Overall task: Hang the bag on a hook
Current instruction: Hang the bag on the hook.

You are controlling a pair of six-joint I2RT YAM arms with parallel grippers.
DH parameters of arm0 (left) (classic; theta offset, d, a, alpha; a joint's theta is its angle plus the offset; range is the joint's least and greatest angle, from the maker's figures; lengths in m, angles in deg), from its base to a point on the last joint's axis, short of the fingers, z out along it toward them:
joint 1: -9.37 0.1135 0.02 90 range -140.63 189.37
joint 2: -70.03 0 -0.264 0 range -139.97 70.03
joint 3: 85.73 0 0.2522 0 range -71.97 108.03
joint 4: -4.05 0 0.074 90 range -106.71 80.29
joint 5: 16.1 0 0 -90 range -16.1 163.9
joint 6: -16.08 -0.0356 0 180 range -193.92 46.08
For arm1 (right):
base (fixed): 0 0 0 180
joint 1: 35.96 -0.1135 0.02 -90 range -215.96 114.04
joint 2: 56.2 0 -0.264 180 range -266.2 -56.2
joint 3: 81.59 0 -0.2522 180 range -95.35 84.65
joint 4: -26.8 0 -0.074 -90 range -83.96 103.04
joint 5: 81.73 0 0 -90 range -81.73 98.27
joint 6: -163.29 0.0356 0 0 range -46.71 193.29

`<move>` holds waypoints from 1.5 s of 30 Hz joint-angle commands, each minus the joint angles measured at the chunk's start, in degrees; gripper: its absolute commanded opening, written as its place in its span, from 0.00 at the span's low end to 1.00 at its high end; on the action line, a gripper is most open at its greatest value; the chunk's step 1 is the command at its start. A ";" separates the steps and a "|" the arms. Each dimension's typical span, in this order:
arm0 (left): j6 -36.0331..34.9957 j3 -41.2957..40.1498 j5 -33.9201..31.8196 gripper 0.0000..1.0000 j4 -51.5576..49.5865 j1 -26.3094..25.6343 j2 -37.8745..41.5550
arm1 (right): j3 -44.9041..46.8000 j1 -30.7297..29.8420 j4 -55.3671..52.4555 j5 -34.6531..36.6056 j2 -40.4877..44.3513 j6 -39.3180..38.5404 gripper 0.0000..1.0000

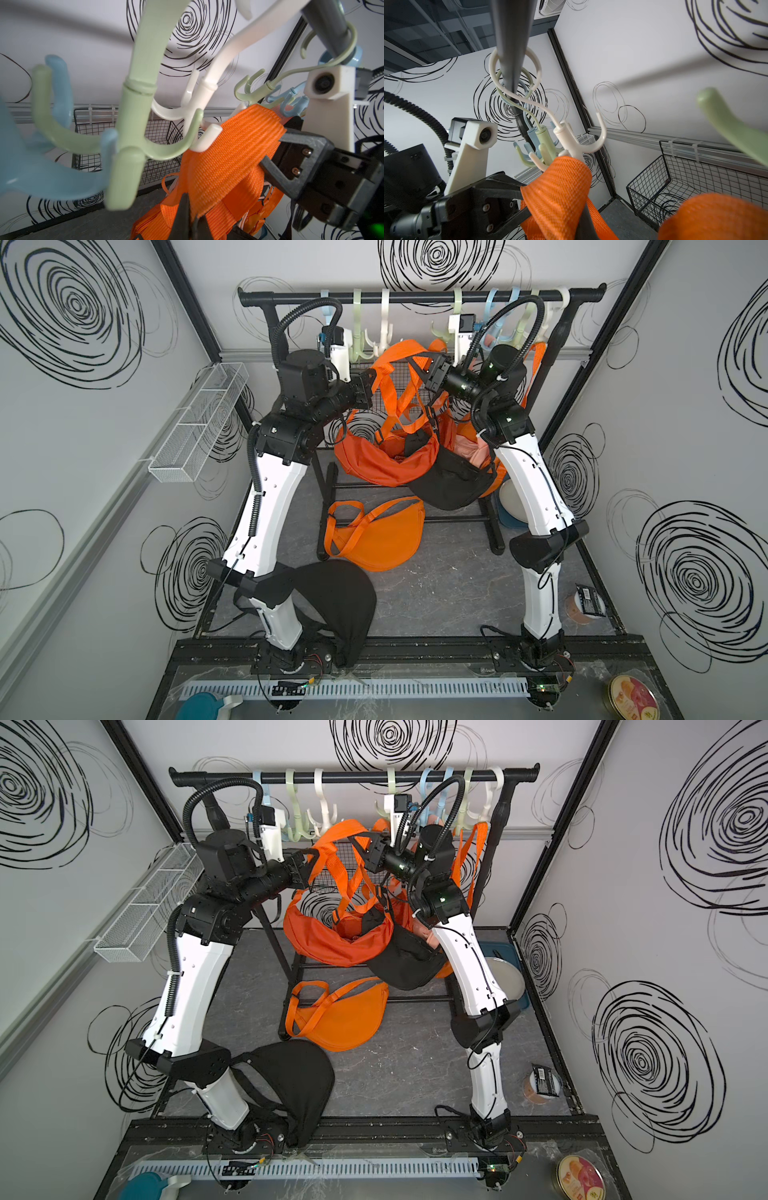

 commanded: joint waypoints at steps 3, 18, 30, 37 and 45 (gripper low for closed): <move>3.66 -5.15 -2.61 0.00 10.67 2.05 5.11 | 0.11 0.70 6.69 3.50 3.18 0.40 0.00; 5.95 -2.73 -1.36 0.00 11.34 3.32 1.75 | -1.83 2.92 12.40 3.54 -2.97 5.45 0.00; 5.22 -2.21 0.00 0.00 9.18 3.18 1.17 | -3.15 3.45 11.15 -2.92 -5.95 5.84 0.00; 3.69 -4.71 1.04 0.00 10.08 1.43 4.84 | -2.09 2.00 8.14 -1.85 -1.48 0.54 0.00; 2.37 -13.69 -1.64 0.00 17.58 0.12 12.69 | 11.30 -3.51 11.43 7.59 10.11 -10.67 0.00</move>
